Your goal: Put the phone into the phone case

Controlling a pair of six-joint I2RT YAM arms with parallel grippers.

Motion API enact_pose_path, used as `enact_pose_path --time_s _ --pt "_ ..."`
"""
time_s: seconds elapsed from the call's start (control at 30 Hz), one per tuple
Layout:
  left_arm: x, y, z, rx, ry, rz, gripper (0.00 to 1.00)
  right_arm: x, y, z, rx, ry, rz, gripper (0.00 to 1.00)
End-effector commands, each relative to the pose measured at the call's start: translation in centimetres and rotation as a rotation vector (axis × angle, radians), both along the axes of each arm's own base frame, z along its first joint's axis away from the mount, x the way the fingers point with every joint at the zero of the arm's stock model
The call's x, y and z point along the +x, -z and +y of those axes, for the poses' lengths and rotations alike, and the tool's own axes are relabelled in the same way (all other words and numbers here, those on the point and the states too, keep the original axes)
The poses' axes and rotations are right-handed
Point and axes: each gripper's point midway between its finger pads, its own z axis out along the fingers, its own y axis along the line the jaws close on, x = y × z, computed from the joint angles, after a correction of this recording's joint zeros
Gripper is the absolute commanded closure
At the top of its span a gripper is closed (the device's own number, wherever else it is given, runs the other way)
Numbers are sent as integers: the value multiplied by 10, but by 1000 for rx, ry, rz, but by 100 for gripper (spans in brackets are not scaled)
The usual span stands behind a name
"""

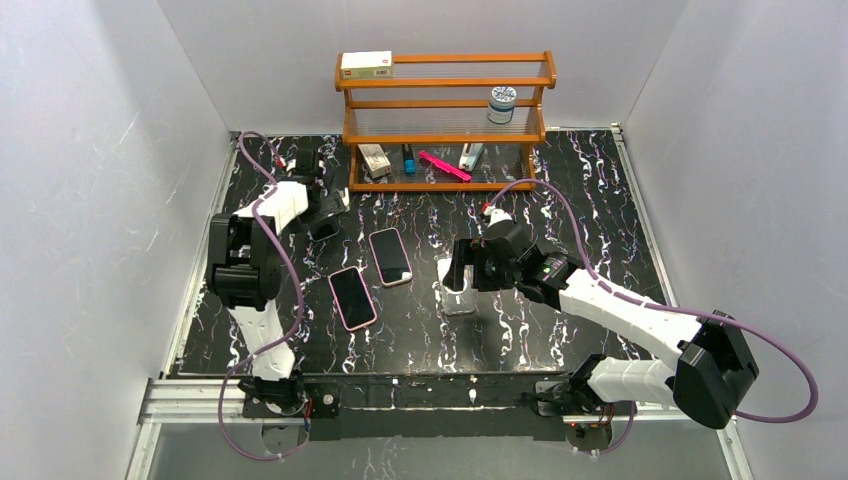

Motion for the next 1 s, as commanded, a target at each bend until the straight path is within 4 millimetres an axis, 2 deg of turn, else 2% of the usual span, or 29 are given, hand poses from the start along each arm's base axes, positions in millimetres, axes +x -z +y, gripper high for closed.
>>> enact_pose_path --time_s 0.0,0.2,0.47,0.7,0.83,0.97 --pt "8 -2 5 90 15 7 4 14 -27 8 41 2 -87 1" --pt "8 8 4 118 18 35 7 15 -28 9 41 4 -89 1" --pt "2 19 2 105 32 71 20 16 -28 8 41 5 -99 1" --pt "-12 30 -1 80 38 113 18 14 -36 13 74 -14 -107 1" --pt "-13 36 0 80 40 134 12 13 -40 12 84 -13 -114 1" --pt "-12 40 -3 61 53 146 13 12 -44 9 93 -3 -126 1"
